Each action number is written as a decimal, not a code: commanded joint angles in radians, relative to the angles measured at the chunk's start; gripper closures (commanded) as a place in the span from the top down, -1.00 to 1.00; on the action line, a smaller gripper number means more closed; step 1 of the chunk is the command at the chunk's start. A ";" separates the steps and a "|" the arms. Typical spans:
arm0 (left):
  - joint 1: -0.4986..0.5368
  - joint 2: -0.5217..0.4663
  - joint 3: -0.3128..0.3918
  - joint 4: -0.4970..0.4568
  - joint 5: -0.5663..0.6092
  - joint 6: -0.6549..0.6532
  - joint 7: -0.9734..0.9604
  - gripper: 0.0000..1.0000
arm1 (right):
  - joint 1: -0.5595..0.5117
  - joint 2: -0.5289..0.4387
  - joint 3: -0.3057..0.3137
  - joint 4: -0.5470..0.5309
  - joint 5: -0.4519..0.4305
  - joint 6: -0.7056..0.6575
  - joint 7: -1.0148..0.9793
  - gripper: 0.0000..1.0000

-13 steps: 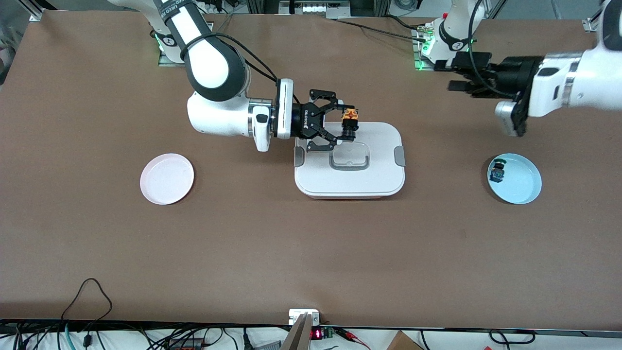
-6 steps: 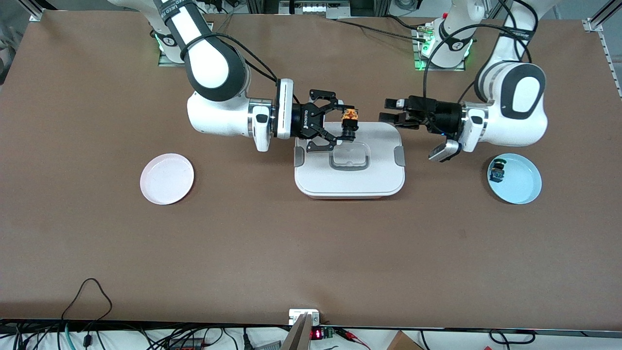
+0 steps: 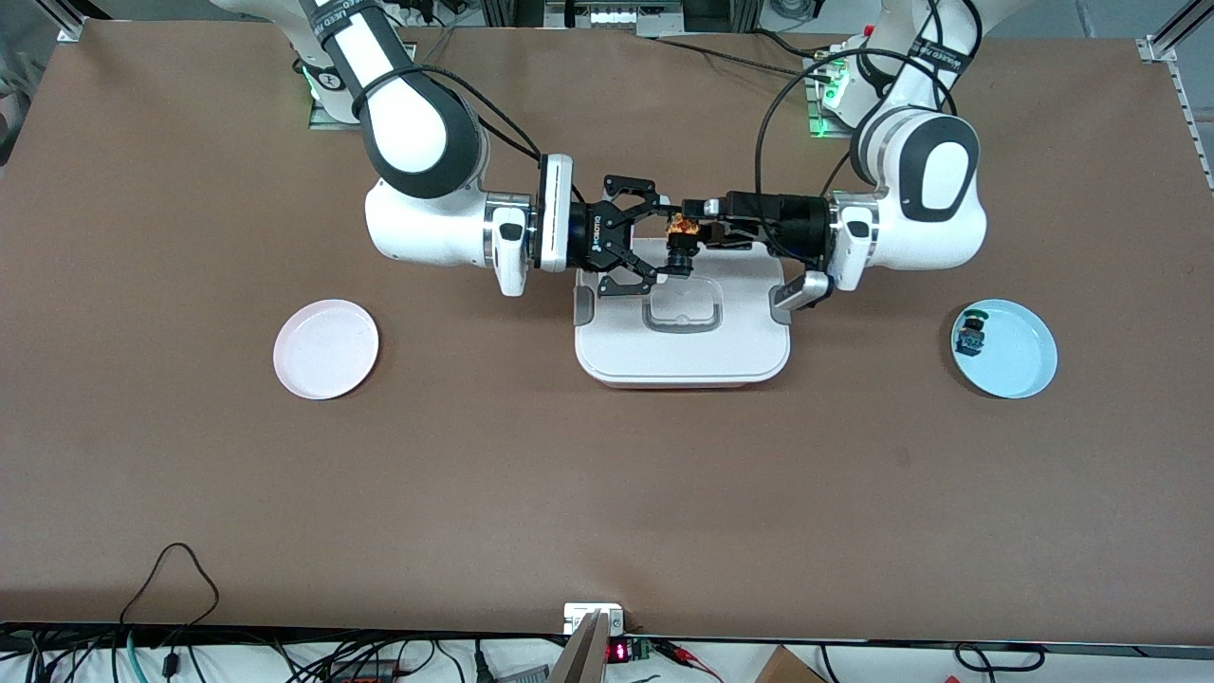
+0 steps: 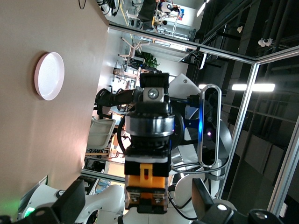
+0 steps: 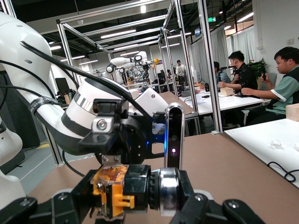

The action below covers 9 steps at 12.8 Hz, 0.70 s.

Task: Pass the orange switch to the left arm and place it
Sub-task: 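Reach the left gripper to the switch held by the right gripper, then close the left gripper on the orange switch beside the right gripper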

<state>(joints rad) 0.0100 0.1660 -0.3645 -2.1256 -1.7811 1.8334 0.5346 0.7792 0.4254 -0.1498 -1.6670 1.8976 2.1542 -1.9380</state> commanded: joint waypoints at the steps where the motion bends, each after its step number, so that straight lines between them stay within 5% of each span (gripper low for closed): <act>1: 0.013 0.013 -0.005 0.007 -0.029 0.007 0.028 0.65 | 0.011 -0.008 -0.008 0.000 0.026 0.013 -0.021 -1.00; 4: 0.024 0.020 -0.004 0.021 -0.035 0.007 0.030 0.48 | 0.011 -0.013 -0.008 0.000 0.026 0.013 -0.021 -1.00; 9: 0.025 0.046 -0.004 0.042 -0.064 0.009 0.044 -0.39 | 0.011 -0.011 -0.008 0.000 0.026 0.012 -0.019 -1.00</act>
<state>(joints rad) 0.0315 0.1918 -0.3610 -2.1045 -1.8073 1.8360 0.5420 0.7791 0.4256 -0.1539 -1.6679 1.8979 2.1559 -1.9386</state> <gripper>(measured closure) 0.542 0.278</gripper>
